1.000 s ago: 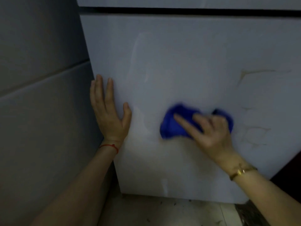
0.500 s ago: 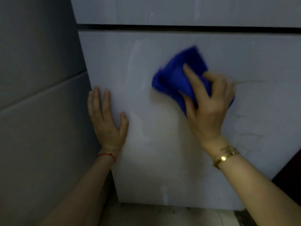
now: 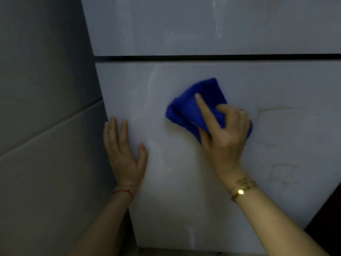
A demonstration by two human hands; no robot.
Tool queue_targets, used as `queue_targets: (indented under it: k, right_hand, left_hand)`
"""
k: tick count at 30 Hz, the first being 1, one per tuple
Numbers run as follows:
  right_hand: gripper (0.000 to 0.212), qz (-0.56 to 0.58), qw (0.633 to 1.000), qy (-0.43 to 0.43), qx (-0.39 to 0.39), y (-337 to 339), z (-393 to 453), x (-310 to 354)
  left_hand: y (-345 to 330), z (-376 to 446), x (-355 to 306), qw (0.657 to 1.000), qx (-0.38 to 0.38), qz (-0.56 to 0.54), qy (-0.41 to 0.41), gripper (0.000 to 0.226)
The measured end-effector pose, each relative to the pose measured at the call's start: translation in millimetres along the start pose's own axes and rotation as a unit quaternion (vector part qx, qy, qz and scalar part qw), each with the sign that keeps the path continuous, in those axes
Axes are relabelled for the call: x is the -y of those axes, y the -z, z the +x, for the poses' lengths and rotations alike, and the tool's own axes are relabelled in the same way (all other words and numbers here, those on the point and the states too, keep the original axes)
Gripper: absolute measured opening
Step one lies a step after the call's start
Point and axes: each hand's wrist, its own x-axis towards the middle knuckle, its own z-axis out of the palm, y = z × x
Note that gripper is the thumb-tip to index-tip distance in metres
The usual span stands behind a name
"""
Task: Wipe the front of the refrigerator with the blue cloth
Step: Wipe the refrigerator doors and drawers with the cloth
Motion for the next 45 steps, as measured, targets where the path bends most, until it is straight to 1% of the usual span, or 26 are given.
queue_targets:
  k: [2, 5, 6, 8, 10, 11, 13, 15, 17, 20, 21, 23, 25, 26, 27, 28, 29, 31, 33, 34, 35, 36, 38, 40, 42, 45]
  right_hand:
    - [0.053, 0.000, 1.000, 0.028, 0.012, -7, -3, 23]
    - [0.042, 0.007, 0.984, 0.159, 0.082, 0, -56, 35]
    - [0.042, 0.002, 0.981, 0.169, 0.099, 6, -71, 27]
    - [0.046, -0.031, 0.987, 0.121, 0.102, 18, -82, -3]
    - [0.054, -0.064, 0.995, 0.023, 0.073, 33, -73, -37]
    - [0.053, -0.071, 0.996, -0.035, 0.046, 40, -60, -55]
    - [0.040, -0.060, 0.986, -0.154, -0.014, 48, -25, -87]
    - [0.039, -0.052, 0.975, -0.211, -0.049, 48, -1, -99]
    - [0.041, -0.063, 0.981, -0.183, -0.031, 45, -8, -89]
    - [0.038, -0.058, 0.993, -0.083, 0.061, 47, -54, -77]
    - [0.038, -0.060, 0.993, -0.072, 0.077, 51, -65, -83]
    - [0.037, -0.064, 0.988, -0.123, 0.061, 59, -63, -101]
    - [0.040, -0.060, 0.972, -0.228, -0.002, 61, -40, -115]
    - [0.041, -0.060, 0.962, -0.265, -0.034, 58, -25, -115]
    - [0.042, -0.068, 0.957, -0.276, -0.051, 52, -13, -110]
    - [0.042, -0.081, 0.962, -0.258, -0.050, 45, -8, -99]
    - [0.042, -0.089, 0.972, -0.214, -0.035, 39, -9, -86]
    - [0.046, -0.088, 0.991, -0.095, 0.032, 32, -31, -62]
    - [0.060, -0.077, 0.992, -0.007, 0.098, 40, -64, -60]
    - [0.066, -0.073, 0.991, 0.000, 0.113, 47, -72, -68]
    - [0.066, -0.068, 0.991, -0.024, 0.112, 53, -73, -80]
    - [0.063, -0.063, 0.990, -0.074, 0.100, 58, -68, -92]
    - [0.052, -0.061, 0.981, -0.177, 0.050, 65, -49, -112]
    - [0.046, -0.070, 0.971, -0.230, 0.012, 61, -38, -109]
    - [0.045, -0.066, 0.971, -0.229, 0.022, 52, -49, -83]
    - [0.049, -0.043, 0.980, -0.164, 0.099, 48, -85, -44]
  left_hand:
    - [0, 0, 1, 1.000, 0.001, -0.001, 0.002, 0.060]
    - [2, -1, 0, 1.000, 0.004, -0.002, -0.002, 0.059]
    - [3, -1, -2, 1.000, 0.005, -0.005, -0.001, 0.058]
    - [4, -1, -5, 1.000, 0.001, -0.003, 0.000, 0.059]
    - [4, 2, -12, 1.000, 0.002, 0.011, -0.013, 0.058]
    - [2, 5, -18, 1.000, 0.004, 0.013, -0.027, 0.058]
    - [-6, 13, -37, 0.999, 0.010, 0.000, -0.053, 0.057]
    - [-17, 21, -60, 0.998, 0.007, -0.018, -0.061, 0.057]
    - [-26, 25, -76, 0.998, -0.006, -0.018, -0.054, 0.057]
    - [-31, 24, -80, 0.999, -0.013, -0.003, -0.047, 0.060]
    - [-31, 23, -79, 0.999, -0.011, -0.002, -0.050, 0.061]
    - [-31, 23, -78, 0.998, -0.009, -0.002, -0.058, 0.061]
    - [-31, 23, -79, 0.998, -0.009, 0.004, -0.056, 0.061]
    - [-31, 22, -80, 0.998, -0.009, 0.006, -0.054, 0.062]
    - [-31, 21, -80, 0.999, -0.009, 0.006, -0.052, 0.062]
    - [-31, 21, -80, 0.999, -0.007, 0.005, -0.052, 0.062]
    - [-31, 21, -80, 0.999, -0.004, 0.002, -0.052, 0.062]
    - [-31, 22, -78, 0.999, 0.000, 0.000, -0.053, 0.063]
    - [-30, 21, -79, 0.999, 0.001, -0.002, -0.050, 0.064]
    - [-30, 20, -79, 0.999, -0.002, -0.004, -0.050, 0.064]
    - [-30, 20, -80, 0.999, -0.005, -0.005, -0.052, 0.064]
    - [-29, 20, -80, 0.999, -0.008, -0.003, -0.054, 0.063]
    - [-29, 21, -79, 0.998, -0.010, 0.005, -0.056, 0.063]
    - [-30, 21, -80, 0.998, -0.009, 0.009, -0.058, 0.062]
    - [-30, 21, -81, 0.998, -0.009, 0.005, -0.064, 0.061]
    - [-30, 21, -78, 0.998, -0.009, -0.001, -0.064, 0.062]
